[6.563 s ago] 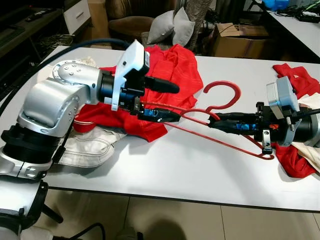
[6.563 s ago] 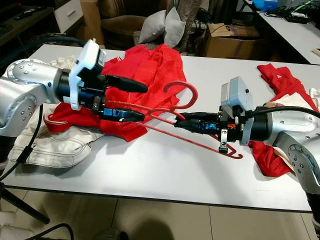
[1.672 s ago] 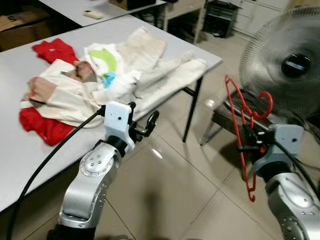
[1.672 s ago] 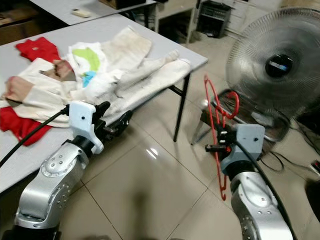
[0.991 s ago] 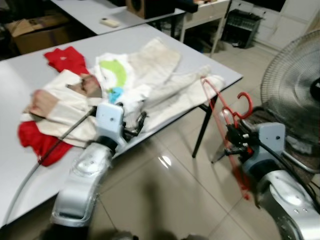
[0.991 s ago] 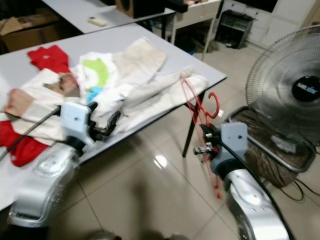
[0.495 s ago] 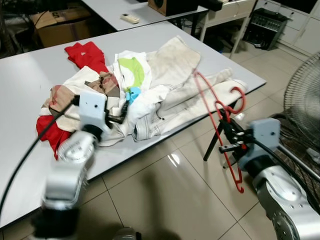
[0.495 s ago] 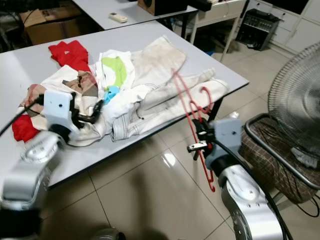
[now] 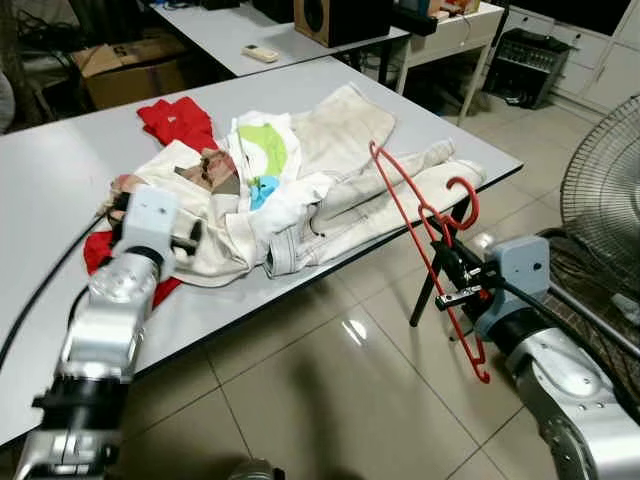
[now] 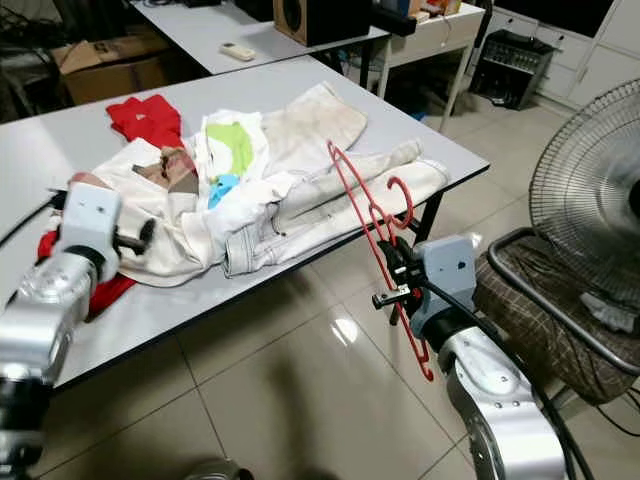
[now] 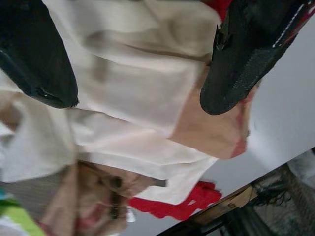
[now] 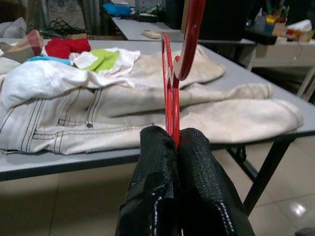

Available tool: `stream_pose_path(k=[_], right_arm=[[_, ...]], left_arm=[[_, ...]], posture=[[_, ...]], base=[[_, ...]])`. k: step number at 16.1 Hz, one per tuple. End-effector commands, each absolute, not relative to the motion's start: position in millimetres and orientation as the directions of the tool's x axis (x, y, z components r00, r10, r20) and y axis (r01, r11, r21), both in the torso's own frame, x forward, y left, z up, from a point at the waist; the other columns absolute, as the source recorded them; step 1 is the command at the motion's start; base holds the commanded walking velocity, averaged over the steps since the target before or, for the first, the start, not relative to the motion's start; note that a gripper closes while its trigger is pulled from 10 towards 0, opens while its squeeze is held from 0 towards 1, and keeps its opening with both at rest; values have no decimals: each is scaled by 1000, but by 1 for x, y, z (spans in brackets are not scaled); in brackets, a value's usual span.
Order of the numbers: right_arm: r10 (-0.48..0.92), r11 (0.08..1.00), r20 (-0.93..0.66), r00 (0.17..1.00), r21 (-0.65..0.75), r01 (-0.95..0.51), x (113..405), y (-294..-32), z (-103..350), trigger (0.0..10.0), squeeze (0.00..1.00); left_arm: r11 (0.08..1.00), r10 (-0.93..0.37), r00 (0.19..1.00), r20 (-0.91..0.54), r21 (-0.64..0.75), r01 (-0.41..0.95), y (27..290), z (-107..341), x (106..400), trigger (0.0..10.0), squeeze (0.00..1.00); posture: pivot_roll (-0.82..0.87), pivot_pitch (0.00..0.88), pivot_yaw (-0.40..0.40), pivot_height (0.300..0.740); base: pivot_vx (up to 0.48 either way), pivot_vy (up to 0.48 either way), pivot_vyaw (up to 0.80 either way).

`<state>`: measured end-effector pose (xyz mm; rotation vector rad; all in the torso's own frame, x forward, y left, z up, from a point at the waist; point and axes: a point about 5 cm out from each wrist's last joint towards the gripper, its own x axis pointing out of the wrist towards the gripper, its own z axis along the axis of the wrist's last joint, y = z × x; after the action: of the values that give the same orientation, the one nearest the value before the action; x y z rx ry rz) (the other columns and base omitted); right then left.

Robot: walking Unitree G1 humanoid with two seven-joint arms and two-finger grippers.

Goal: Hang hanger

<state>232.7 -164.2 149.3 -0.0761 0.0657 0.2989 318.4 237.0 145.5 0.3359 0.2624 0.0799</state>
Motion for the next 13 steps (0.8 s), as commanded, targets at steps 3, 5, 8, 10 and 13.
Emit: stream_pose_path(k=[3,5,8,10,13], right_arm=[[297,954,-56,953,-37,-299,232,-160,150,10000,0],[303,952,-42,952,-17,-304,233,-156,151,10000,0],[295,954,-43,954,-32,-297,234,-157,150,10000,0],[289,956,-46,956,-30,-290,234,-157,147,10000,0],[275,961,-41,961,-32,-276,240,-154,149,10000,0]], left_arm=[[940,155,938,-311,337,-44,243,136,322,10000,0],[946,124,943,-309,323,-19,240,133,325,1216,0],[946,104,950,-294,325,-3,235,130,329,0,0],[946,62,957,-283,321,33,226,128,334,0,0],[950,43,954,-298,308,54,222,122,334,0,0]], posture=[[60,0,32,740],[55,0,27,740],[54,0,24,740],[52,0,28,740],[39,0,10,740]], base=[[0,0,0],[0,0,0],[0,0,0],[0,0,0],[0,0,0]])
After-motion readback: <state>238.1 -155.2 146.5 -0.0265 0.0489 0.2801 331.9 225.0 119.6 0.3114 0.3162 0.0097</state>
